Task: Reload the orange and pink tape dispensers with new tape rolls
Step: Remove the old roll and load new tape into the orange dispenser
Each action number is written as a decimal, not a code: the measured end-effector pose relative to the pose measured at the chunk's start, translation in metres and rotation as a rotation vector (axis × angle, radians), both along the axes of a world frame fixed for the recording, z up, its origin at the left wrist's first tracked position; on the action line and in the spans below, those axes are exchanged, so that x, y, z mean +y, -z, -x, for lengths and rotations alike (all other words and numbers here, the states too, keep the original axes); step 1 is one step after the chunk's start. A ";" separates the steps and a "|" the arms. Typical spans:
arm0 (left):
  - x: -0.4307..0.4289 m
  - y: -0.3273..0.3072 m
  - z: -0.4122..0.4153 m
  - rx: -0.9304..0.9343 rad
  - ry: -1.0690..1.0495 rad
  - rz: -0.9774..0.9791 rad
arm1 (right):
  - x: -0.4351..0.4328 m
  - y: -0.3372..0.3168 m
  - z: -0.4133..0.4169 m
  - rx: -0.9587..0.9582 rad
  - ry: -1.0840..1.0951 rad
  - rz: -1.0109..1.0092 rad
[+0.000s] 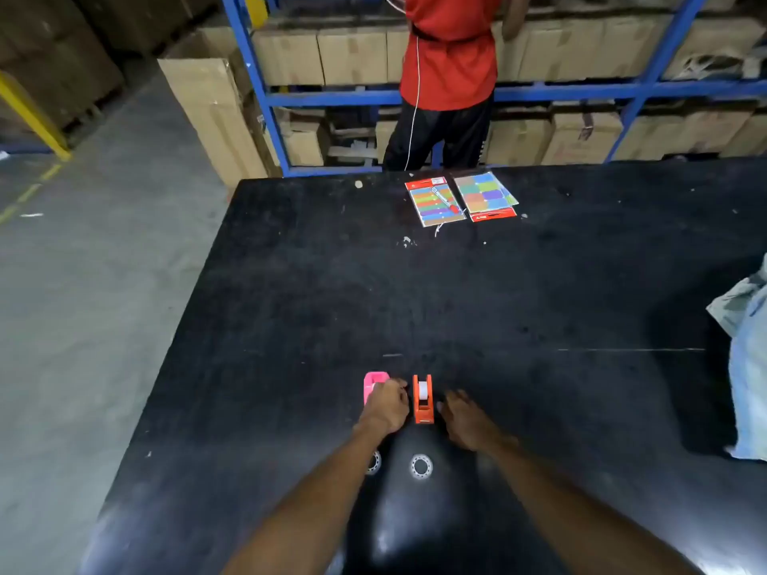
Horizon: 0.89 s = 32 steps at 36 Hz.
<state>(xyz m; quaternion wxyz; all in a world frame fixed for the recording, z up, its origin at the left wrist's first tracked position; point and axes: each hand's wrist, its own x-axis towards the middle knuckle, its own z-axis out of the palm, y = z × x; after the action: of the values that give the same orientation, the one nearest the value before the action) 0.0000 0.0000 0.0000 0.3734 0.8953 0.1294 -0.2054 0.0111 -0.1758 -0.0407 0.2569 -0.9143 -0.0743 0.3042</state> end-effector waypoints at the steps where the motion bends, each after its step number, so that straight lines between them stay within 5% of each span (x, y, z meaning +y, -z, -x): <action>1: -0.004 0.008 -0.005 0.002 -0.001 -0.005 | 0.001 0.007 -0.002 0.021 0.031 -0.017; 14: -0.032 0.028 -0.014 0.016 -0.046 0.003 | 0.017 0.016 -0.011 -0.011 0.236 -0.189; 21: -0.027 0.039 -0.010 0.072 -0.171 0.211 | 0.011 0.003 -0.014 0.053 0.392 -0.283; 32: -0.022 0.004 0.004 0.110 -0.310 0.579 | 0.009 -0.019 -0.002 0.066 0.307 -0.359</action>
<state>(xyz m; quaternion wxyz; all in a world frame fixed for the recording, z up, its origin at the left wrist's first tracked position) -0.0039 -0.0217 -0.0040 0.6315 0.7094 0.2203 -0.2222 0.0127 -0.1666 -0.0220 0.4608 -0.8441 0.0214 0.2734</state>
